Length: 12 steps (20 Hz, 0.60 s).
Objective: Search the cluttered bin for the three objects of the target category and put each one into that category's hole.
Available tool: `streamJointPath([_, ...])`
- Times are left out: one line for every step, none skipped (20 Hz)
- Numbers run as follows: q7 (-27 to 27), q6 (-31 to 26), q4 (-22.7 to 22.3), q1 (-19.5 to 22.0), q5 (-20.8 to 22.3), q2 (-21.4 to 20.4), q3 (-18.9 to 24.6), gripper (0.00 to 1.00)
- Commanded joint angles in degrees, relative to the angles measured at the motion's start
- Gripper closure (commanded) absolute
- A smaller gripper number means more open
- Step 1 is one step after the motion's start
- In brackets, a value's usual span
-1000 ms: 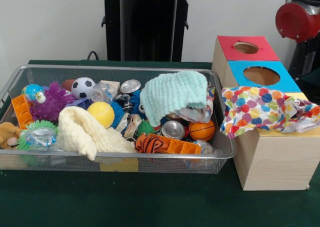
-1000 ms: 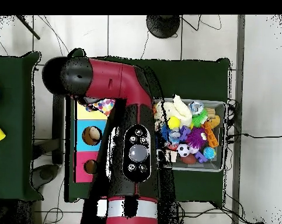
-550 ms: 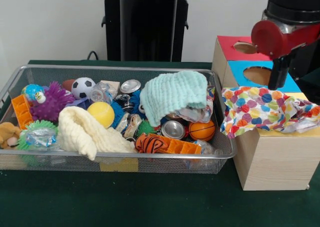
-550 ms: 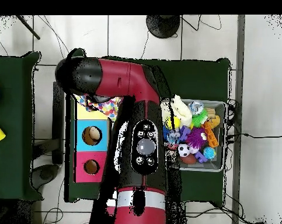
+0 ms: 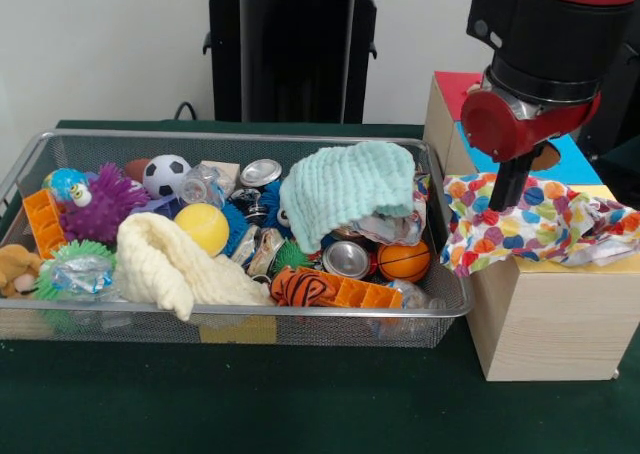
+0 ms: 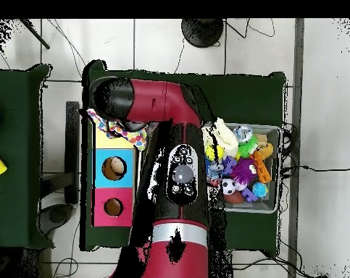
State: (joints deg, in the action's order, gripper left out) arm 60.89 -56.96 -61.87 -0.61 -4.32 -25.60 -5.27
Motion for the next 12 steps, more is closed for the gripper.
streamJointPath([5.07,1.97,-1.52,1.06,1.86,1.95,4.60,1.00])
streamJointPath([5.64,1.94,-1.80,0.88,1.67,1.86,4.65,1.00])
streamJointPath([6.20,1.91,-2.07,0.70,1.48,1.77,4.70,1.00])
streamJointPath([6.95,1.99,-2.41,0.51,1.15,1.68,4.71,1.00])
streamJointPath([7.40,2.48,-3.40,0.55,0.90,1.35,4.76,1.00])
streamJointPath([7.90,2.58,-3.94,0.42,0.60,1.15,4.81,1.00])
streamJointPath([8.58,2.21,-4.00,0.05,0.39,1.06,4.75,1.00])
streamJointPath([9.03,2.13,-4.52,-0.09,0.22,0.84,4.69,1.00])
streamJointPath([9.48,1.87,-4.31,-0.12,0.11,0.97,4.56,1.00])
streamJointPath([9.94,1.61,-4.10,-0.15,-0.01,1.10,4.44,1.00])
streamJointPath([10.45,2.38,-5.49,-0.31,-0.17,0.67,4.40,1.00])
streamJointPath([10.58,2.67,-5.93,-0.27,-0.24,0.66,4.41,1.00])
